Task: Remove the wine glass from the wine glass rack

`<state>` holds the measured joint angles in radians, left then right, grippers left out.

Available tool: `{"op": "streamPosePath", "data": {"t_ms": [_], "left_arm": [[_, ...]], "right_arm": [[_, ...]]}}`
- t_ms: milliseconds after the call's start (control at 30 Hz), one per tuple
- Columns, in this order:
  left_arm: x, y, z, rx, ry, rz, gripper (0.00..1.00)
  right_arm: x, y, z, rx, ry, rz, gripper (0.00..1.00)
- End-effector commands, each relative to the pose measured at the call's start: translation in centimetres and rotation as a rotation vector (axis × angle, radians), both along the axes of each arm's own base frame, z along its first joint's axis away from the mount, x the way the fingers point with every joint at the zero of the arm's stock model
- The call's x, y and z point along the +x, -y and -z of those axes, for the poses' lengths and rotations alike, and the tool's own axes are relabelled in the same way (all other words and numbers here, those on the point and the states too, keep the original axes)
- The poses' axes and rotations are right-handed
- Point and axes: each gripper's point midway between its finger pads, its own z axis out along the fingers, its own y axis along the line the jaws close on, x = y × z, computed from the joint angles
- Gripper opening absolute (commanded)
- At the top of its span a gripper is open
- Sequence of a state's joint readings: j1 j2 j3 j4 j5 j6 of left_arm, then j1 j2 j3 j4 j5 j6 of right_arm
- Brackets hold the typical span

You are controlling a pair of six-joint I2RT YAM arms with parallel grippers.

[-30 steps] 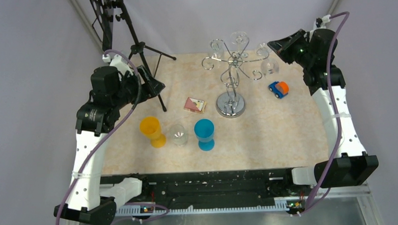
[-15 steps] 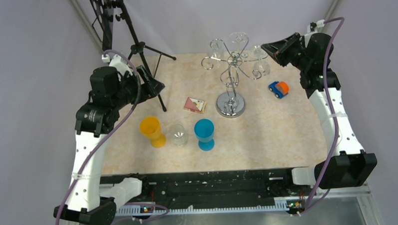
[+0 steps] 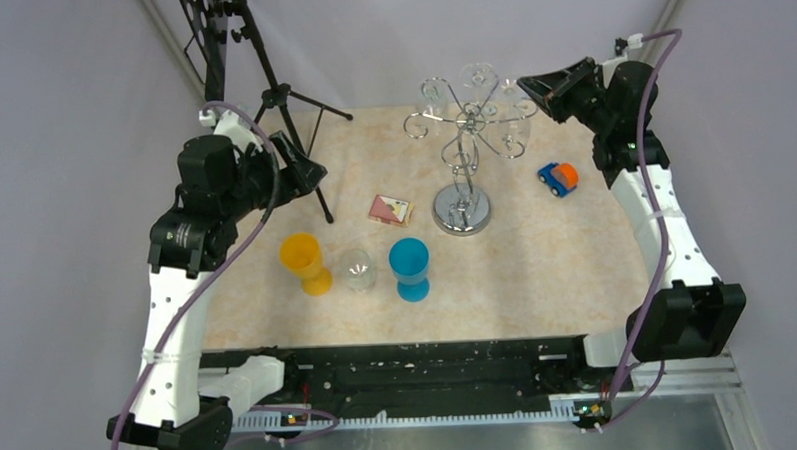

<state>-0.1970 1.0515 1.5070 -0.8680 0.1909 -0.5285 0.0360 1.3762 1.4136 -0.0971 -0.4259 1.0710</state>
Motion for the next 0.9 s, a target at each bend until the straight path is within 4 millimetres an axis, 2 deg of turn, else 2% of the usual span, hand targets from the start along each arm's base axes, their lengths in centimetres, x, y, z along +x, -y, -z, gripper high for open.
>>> {"op": "streamPosePath", "data": {"t_ms": [0,167,333,467,667,867], "left_arm": [[0.1,-1.4,-1.4,0.028,0.068,-0.064,0.81],[-0.1,-1.6,-2.3,0.023,0.117,-0.073,0.87],[-0.2,-1.8,-2.6,0.029,0.132,-0.077,0.98],[-0.4,-2.1,-3.1,0.044,0.174,-0.08,0.99],[-0.9,-0.5,-4.0,0.027,0.235,0.023,0.99],[-1.5,1.3,-5.0,-0.023,0.267,0.128,0.97]], "right_arm": [[1.1,0.9,-4.5,0.015,0.159,0.048,0.0],[2.3,1.4,-4.9,0.012,0.179,0.082,0.0],[2.9,1.9,-5.7,0.008,0.208,0.105,0.0],[3.0,2.7,-5.8,0.0,0.202,0.152,0.0],[1.6,5.4,-6.5,-0.028,0.208,0.312,0.0],[-1.4,8.7,-5.6,-0.088,0.125,0.487,0.0]]}}
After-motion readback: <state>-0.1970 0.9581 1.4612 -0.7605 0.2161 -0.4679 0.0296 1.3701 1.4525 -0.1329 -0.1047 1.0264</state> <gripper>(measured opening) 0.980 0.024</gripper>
